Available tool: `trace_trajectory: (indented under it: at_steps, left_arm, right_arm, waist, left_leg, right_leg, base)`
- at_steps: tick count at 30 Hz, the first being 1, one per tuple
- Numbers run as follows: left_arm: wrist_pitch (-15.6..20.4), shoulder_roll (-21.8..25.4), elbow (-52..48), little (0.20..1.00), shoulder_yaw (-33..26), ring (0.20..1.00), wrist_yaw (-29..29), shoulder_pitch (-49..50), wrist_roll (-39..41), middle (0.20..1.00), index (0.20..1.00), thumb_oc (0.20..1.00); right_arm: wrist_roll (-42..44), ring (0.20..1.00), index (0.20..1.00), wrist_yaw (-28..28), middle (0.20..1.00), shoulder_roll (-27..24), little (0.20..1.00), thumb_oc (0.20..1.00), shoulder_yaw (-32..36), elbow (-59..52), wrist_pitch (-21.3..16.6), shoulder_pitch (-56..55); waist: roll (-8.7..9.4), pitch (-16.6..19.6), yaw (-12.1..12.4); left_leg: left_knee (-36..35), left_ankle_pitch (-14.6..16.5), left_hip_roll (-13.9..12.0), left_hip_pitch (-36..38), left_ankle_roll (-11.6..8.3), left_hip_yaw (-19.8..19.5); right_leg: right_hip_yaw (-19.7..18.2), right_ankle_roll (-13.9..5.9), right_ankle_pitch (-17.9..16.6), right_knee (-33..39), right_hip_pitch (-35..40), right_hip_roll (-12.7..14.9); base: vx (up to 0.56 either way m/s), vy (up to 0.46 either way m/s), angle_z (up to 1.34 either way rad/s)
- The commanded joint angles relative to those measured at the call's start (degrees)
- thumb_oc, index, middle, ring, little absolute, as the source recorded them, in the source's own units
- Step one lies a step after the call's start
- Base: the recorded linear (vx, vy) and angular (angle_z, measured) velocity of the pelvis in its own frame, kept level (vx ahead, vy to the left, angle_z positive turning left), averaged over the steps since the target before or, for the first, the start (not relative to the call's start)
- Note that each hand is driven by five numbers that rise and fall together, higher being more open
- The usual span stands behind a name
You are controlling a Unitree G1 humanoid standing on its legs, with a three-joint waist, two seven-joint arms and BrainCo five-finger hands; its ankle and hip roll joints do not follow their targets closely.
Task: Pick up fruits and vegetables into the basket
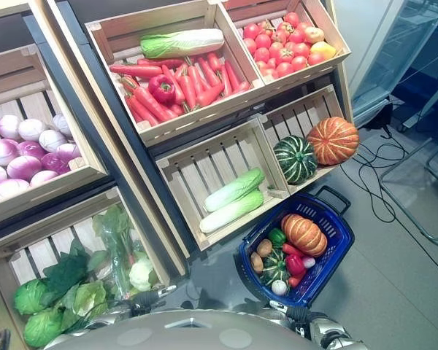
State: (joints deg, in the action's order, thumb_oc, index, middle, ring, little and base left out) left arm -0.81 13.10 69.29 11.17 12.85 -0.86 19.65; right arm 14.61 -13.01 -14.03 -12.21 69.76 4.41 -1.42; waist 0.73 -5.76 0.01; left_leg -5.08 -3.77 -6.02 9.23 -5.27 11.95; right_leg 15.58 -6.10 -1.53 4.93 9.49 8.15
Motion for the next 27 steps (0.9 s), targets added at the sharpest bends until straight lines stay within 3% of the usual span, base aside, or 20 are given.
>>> trace_trajectory:
  at_steps: [1, 5, 7, 8, 9, 10, 11, 12, 15, 17, 21, 27]
  left_arm:
    - [6.9, -1.0, -3.2, 1.000, 1.3, 1.000, -1.7, -5.3, 0.3, 1.000, 1.000, 1.000]
    - [9.4, 0.3, -9.4, 1.000, 2.2, 1.000, -6.2, -5.8, -1.7, 1.000, 1.000, 1.000]
    - [14.8, 1.7, -11.9, 1.000, 2.5, 1.000, -6.5, -4.8, -0.9, 1.000, 1.000, 1.000]
    - [13.8, 2.4, -14.2, 1.000, 2.6, 1.000, -8.0, -4.1, -0.5, 1.000, 1.000, 1.000]
    - [19.9, 3.4, -18.0, 1.000, 2.8, 1.000, -9.1, -3.1, -3.1, 1.000, 1.000, 1.000]
    - [37.2, 4.1, -19.8, 1.000, 3.1, 1.000, -2.3, -2.8, 0.8, 1.000, 1.000, 1.000]
    - [33.6, 6.5, -30.2, 1.000, 3.6, 1.000, -6.4, -2.6, -1.9, 1.000, 1.000, 1.000]
    - [36.0, 8.8, -35.1, 1.000, 4.2, 1.000, -8.6, -2.6, -4.3, 1.000, 1.000, 1.000]
    - [38.6, 11.0, -38.8, 1.000, 4.9, 1.000, -12.1, -3.3, -6.4, 1.000, 1.000, 1.000]
    - [34.0, 12.0, -42.2, 1.000, 4.8, 1.000, -12.9, -3.3, -4.4, 1.000, 1.000, 1.000]
    - [33.1, 12.9, -45.7, 1.000, 4.3, 1.000, -14.0, -3.9, -4.1, 1.000, 1.000, 1.000]
    - [33.7, 14.1, -49.7, 1.000, 6.0, 1.000, -26.2, -11.1, -12.2, 1.000, 1.000, 1.000]
  right_arm:
    - [2.3, 1.000, 1.000, 0.5, 1.000, 0.2, 1.000, 1.000, -1.9, -1.2, -8.0, 5.3]
    - [4.2, 1.000, 1.000, 2.0, 1.000, -1.1, 1.000, 1.000, -1.6, -5.8, -12.6, 5.5]
    - [6.6, 1.000, 1.000, 3.7, 1.000, -2.3, 1.000, 1.000, -1.9, -12.3, -13.0, 4.9]
    - [7.2, 1.000, 1.000, 4.8, 1.000, -2.8, 1.000, 1.000, -2.0, -15.4, -13.2, 4.5]
    - [7.9, 1.000, 1.000, 7.2, 1.000, -3.7, 1.000, 1.000, -2.4, -21.5, -13.0, 3.8]
    - [8.2, 1.000, 1.000, 7.9, 1.000, -4.0, 1.000, 1.000, -2.4, -23.1, -13.3, 3.5]
    - [8.7, 1.000, 1.000, 9.6, 1.000, -4.4, 1.000, 1.000, -2.2, -27.9, -14.3, 2.5]
    - [9.6, 1.000, 1.000, 11.4, 1.000, -4.9, 1.000, 1.000, -2.1, -31.4, -16.7, 1.9]
    - [8.8, 1.000, 1.000, 14.6, 1.000, -6.0, 1.000, 1.000, -2.1, -35.9, -19.2, 2.6]
    - [6.5, 1.000, 1.000, 19.0, 1.000, -7.5, 1.000, 1.000, -2.1, -40.6, -21.3, 3.3]
    - [5.3, 1.000, 1.000, 22.5, 1.000, -8.5, 1.000, 1.000, -1.2, -45.3, -22.3, 3.9]
    - [4.4, 1.000, 1.000, 28.3, 1.000, -10.1, 1.000, 1.000, -0.3, -51.7, -23.8, 5.2]
  waist:
    - [1.38, -1.7, 0.9]
    - [0.64, -2.0, 0.5]
    - [0.70, -2.7, 0.5]
    - [0.69, -3.2, 0.5]
    - [0.53, -4.4, 0.5]
    - [0.49, -4.8, 0.5]
    - [0.46, -5.9, 0.5]
    - [0.46, -7.1, 0.4]
    - [0.21, -9.3, 0.2]
    - [-0.35, -11.6, -0.1]
    - [-0.96, -13.7, -0.8]
    - [-1.74, -18.1, -3.2]
  left_leg:
    - [2.0, 7.1, 0.9, 0.5, 2.69, -0.2]
    - [2.8, 7.1, 0.7, -0.3, 2.71, -0.2]
    - [3.6, 7.3, 0.7, -1.2, 2.96, -0.3]
    - [4.0, 7.2, 0.7, -1.8, 3.03, -0.5]
    - [4.3, 7.0, 0.7, -2.5, 3.08, -0.8]
    - [4.5, 7.0, 0.7, -2.8, 3.08, -0.9]
    - [5.1, 7.1, 0.7, -3.7, 3.16, -1.1]
    - [6.5, 7.4, 0.9, -5.0, 3.33, -1.5]
    - [9.6, 7.6, 0.8, -7.8, 3.32, -2.0]
    - [11.9, 7.4, 0.6, -10.3, 3.11, -2.6]
    - [13.1, 7.0, 0.2, -12.1, 2.82, -2.5]
    - [17.5, 6.4, -0.5, -17.6, 1.97, -2.0]
  right_leg:
    - [-0.5, -2.00, 1.6, -3.7, -1.5, 1.8]
    - [-0.8, -1.95, 1.6, -4.3, -2.4, 2.0]
    - [-1.0, -1.67, 2.0, -4.9, -3.2, 1.9]
    - [-1.0, -1.57, 2.0, -5.2, -3.6, 2.0]
    - [-1.0, -1.33, 2.2, -6.0, -4.4, 1.9]
    - [-1.0, -1.21, 2.2, -6.4, -4.8, 1.9]
    - [-1.2, -0.81, 2.6, -7.5, -5.8, 1.8]
    - [-1.7, -0.42, 3.1, -9.1, -7.5, 1.7]
    - [-2.0, 0.29, 4.0, -12.2, -10.3, 1.6]
    - [-1.9, 0.94, 4.8, -15.1, -12.8, 1.6]
    - [-2.1, 1.25, 5.6, -17.4, -15.1, 1.8]
    - [-3.3, 1.83, 7.5, -24.6, -22.2, 2.1]
  base:
    - [0.07, -0.016, 0.06]
    - [0.04, 0.000, 0.08]
    - [-0.03, -0.053, 0.02]
    - [-0.08, -0.065, 0.00]
    - [-0.09, -0.049, 0.00]
    - [-0.12, -0.056, 0.02]
    - [-0.14, -0.077, 0.07]
    - [-0.12, -0.070, 0.13]
    - [-0.14, -0.056, 0.23]
    - [-0.14, -0.034, -0.05]
    - [-0.08, -0.007, -0.05]
    - [-0.08, -0.020, -0.04]
